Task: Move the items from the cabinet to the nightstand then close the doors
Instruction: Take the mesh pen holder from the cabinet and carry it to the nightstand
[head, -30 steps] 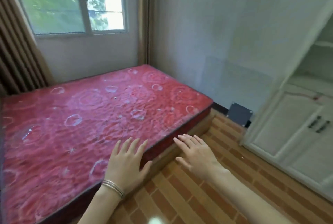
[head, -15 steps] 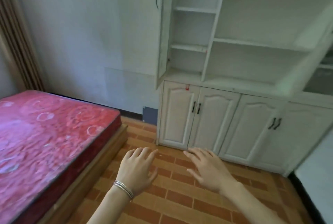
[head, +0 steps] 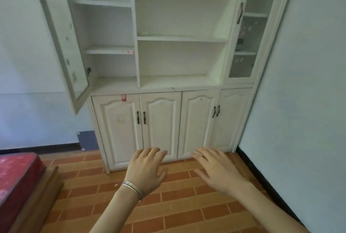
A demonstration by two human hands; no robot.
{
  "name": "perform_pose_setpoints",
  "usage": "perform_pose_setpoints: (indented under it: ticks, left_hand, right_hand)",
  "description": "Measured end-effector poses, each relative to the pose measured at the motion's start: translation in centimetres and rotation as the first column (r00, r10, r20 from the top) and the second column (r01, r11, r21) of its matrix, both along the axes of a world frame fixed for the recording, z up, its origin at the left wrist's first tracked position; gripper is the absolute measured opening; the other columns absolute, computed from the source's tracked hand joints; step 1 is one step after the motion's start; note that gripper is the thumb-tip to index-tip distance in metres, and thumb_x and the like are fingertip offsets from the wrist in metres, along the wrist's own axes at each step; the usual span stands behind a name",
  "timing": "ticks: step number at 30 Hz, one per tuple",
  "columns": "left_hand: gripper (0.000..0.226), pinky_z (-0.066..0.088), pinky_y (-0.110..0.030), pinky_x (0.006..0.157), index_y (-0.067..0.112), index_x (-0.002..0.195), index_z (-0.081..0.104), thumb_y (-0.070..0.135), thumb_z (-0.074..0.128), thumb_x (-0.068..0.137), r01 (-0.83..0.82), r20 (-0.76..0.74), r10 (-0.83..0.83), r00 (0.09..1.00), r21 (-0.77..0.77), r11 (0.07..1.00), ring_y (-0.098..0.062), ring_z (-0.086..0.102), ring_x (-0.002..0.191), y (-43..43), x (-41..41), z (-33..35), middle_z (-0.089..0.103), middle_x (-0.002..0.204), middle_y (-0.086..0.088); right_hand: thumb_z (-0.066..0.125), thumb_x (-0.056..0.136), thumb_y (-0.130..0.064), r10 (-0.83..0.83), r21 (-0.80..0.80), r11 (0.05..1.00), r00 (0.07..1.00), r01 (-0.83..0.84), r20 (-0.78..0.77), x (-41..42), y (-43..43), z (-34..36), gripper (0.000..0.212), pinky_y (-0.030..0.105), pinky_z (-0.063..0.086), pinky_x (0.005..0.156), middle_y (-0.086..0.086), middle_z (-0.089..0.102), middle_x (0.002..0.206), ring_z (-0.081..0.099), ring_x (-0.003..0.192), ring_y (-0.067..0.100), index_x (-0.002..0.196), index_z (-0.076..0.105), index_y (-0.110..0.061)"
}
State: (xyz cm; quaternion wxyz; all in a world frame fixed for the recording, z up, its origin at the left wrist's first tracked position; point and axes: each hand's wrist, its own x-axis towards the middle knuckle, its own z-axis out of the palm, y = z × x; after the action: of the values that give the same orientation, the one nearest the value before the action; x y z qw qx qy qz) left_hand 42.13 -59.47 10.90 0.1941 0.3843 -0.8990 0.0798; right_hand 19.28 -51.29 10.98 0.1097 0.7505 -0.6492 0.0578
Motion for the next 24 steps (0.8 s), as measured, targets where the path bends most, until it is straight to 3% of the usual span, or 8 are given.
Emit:
perform_pose_setpoints:
  ticks: [3, 10, 22, 24]
  left_hand:
    - [0.047, 0.054, -0.032, 0.072, 0.025, 0.106, 0.066, 0.051, 0.040, 0.076, 0.090, -0.024, -0.091, 0.996, -0.022, 0.996, -0.015, 0.066, 0.084, -4.4, -2.8, 0.8, 0.068, 0.095, 0.007]
    - [0.046, 0.053, -0.035, 0.075, 0.023, 0.104, 0.068, 0.049, 0.038, 0.080, 0.227, -0.062, -0.234, 0.970, -0.101, 0.969, -0.017, 0.066, 0.082, -12.3, -10.0, 3.6, 0.069, 0.092, 0.004]
    - [0.047, 0.053, -0.037, 0.075, 0.021, 0.102, 0.069, 0.048, 0.038, 0.079, 0.294, -0.011, -0.295, 0.955, -0.066, 0.954, -0.020, 0.067, 0.081, -20.5, -24.0, 1.8, 0.069, 0.090, 0.002]
    - [0.048, 0.053, -0.038, 0.076, 0.021, 0.104, 0.068, 0.048, 0.037, 0.079, 0.287, -0.001, -0.287, 0.958, -0.061, 0.956, -0.020, 0.066, 0.083, -21.9, -27.5, 2.0, 0.069, 0.092, 0.002]
  right_hand:
    - [0.027, 0.090, -0.049, -0.071, 0.005, 0.997, 0.997, 0.070, 0.016, -2.5, -2.7, 0.7, 0.054, 0.037, 0.030, 0.104, -0.002, 0.048, 0.136, 0.042, 0.125, 0.018, 0.135, 0.043, -0.023]
    - [0.035, 0.090, -0.046, -0.187, -0.114, 0.975, 0.982, 0.188, 0.024, -7.4, -7.6, 3.1, 0.049, 0.039, 0.038, 0.100, 0.000, 0.053, 0.130, 0.048, 0.119, 0.020, 0.131, 0.047, -0.021]
    - [0.053, 0.088, -0.033, -0.239, -0.110, 0.964, 0.971, 0.241, 0.030, -20.1, -14.3, 2.1, 0.047, 0.044, 0.040, 0.098, 0.006, 0.053, 0.129, 0.048, 0.118, 0.025, 0.132, 0.047, -0.017]
    - [0.052, 0.090, -0.030, -0.230, -0.096, 0.968, 0.972, 0.233, 0.042, -23.4, -15.8, 2.4, 0.048, 0.045, 0.034, 0.104, 0.008, 0.047, 0.135, 0.042, 0.124, 0.025, 0.136, 0.043, -0.017]
